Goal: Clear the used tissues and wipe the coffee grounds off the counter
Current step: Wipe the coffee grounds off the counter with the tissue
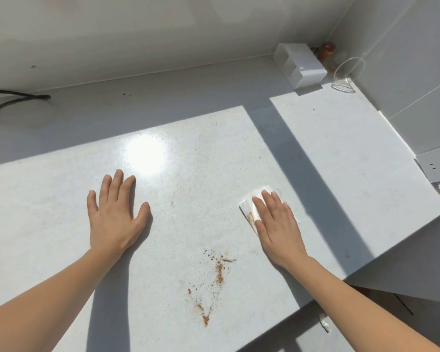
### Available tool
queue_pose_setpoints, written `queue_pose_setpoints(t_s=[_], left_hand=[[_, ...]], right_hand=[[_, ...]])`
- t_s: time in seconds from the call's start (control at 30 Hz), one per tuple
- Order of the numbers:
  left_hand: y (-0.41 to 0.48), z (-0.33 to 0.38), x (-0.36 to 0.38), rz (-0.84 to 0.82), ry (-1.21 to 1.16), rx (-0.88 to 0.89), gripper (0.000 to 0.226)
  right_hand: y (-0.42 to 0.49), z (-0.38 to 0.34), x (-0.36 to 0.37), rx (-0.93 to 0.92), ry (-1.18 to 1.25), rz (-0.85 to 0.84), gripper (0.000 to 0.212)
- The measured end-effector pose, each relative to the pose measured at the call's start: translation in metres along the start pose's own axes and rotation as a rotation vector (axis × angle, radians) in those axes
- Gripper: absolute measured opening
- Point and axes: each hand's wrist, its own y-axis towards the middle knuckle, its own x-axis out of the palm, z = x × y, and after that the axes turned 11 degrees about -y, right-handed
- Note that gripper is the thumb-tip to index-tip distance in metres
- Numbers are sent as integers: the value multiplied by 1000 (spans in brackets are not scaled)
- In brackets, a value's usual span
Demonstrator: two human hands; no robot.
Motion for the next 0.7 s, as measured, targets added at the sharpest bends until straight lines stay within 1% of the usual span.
queue_pose_setpoints(t_s=[0.1,0.17,0.2,0.23,0.33,0.4,0.43,0.47,0.6,0.67,0.7], left_hand=[[0,0,1,5,4,-9,68],[1,1,1,1,6,-9,68],[2,1,1,-1,5,-9,68],[2,0,0,-2,3,-9,69],[0,1,0,-5,2,-14,69],[1,1,0,-6,4,-19,68],[1,1,0,-10,4,-19,67],[1,1,0,-14,5,-19,67],[1,2,1,-24,20,-29,66],[2,1,3,-31,16,-34,64],[2,0,3,-32,13,-40,63]], right_hand=[[46,8,-6,207,-61,-41,55],[78,2,-16,289,-63,-57,55],[87,-10,-18,263,-51,-67,56],[90,-25,-17,182,-36,-71,56],[67,-65,-11,-172,-25,-90,58],[61,-61,-10,-279,-30,-118,60],[65,-53,-11,-278,-32,-121,60],[71,-46,-12,-234,-33,-120,60],[125,-23,-20,101,-27,-93,59],[154,-22,-25,172,-45,-102,59],[167,-26,-27,168,-49,-109,59]])
